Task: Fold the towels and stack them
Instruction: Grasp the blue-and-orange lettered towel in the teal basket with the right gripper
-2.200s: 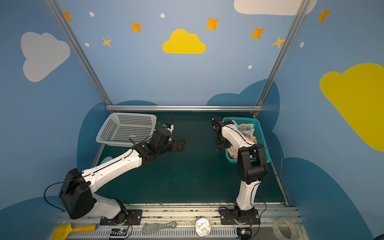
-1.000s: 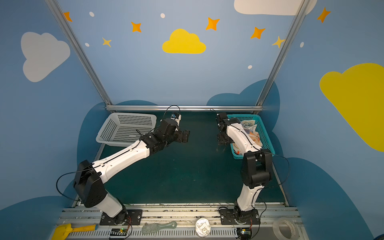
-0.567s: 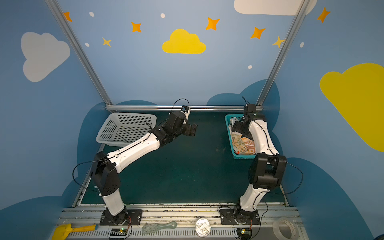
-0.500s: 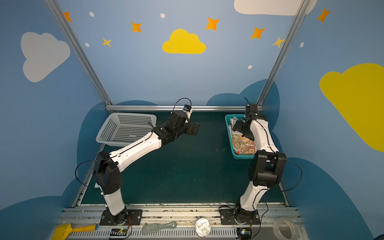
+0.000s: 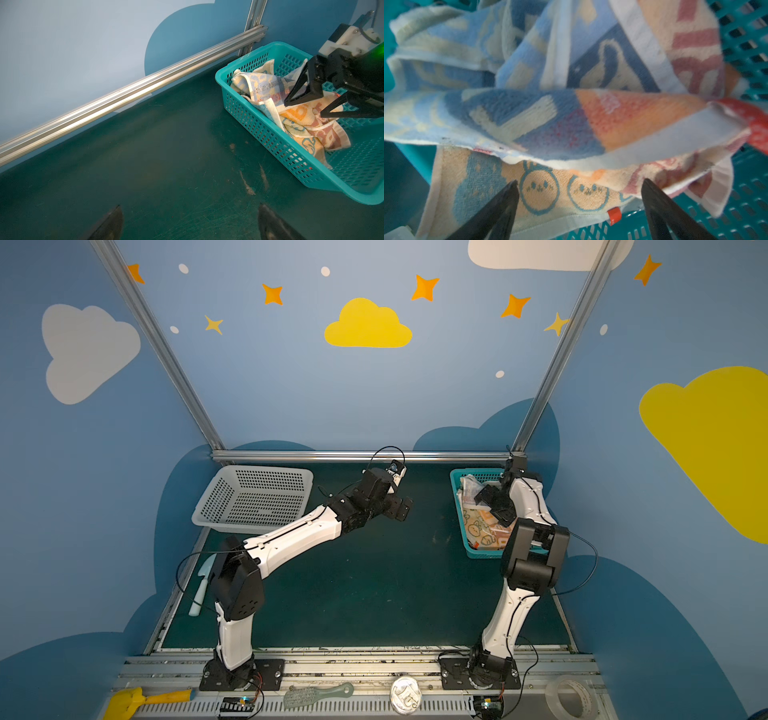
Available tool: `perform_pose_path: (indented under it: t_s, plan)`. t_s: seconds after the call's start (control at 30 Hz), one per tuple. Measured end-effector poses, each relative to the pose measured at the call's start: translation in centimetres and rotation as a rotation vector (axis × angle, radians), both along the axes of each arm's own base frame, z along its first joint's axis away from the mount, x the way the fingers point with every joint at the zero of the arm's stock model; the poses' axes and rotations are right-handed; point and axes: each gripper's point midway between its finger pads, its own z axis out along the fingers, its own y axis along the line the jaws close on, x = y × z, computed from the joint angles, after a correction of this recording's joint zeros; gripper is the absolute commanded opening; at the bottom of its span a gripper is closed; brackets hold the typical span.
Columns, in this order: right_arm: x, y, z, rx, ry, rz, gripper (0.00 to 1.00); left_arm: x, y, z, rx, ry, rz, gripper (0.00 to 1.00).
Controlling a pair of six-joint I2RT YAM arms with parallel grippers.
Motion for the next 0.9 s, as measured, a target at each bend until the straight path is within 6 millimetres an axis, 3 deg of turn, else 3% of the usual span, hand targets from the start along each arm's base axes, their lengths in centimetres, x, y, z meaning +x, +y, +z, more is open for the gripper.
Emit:
perform_pose_path:
  t_s: [0.27,0.43,0.53,0.7,0.77,0.9]
  plan:
    - [1.1,-2.1,-0.3,0.026,-0.045,-0.056,0.85,0.4,-0.3,-2.2,0.028,0.024,-0.003,1.00]
    - [2.0,-2.3,-1.2,0.049,-0.053,-0.066,0.71,0.5,-0.2,-2.6,0.038,0.026,-0.003,1.00]
    - [2.7,-2.4,-1.5,0.072,-0.064,-0.069,0.60,0.7,-0.1,-2.6,0.043,0.023,-0.002,1.00]
    - [3.7,-2.8,-1.1,0.084,-0.093,-0.072,0.35,1.1,0.4,-2.7,0.047,0.023,0.008,0.99]
    - [4.0,-2.8,-0.9,0.084,-0.104,-0.073,0.20,1.3,0.6,-2.8,0.048,0.024,0.014,1.00]
    - [4.1,-2.8,-0.8,0.079,-0.108,-0.065,0.02,1.6,1.3,-3.0,0.055,0.030,0.036,1.00]
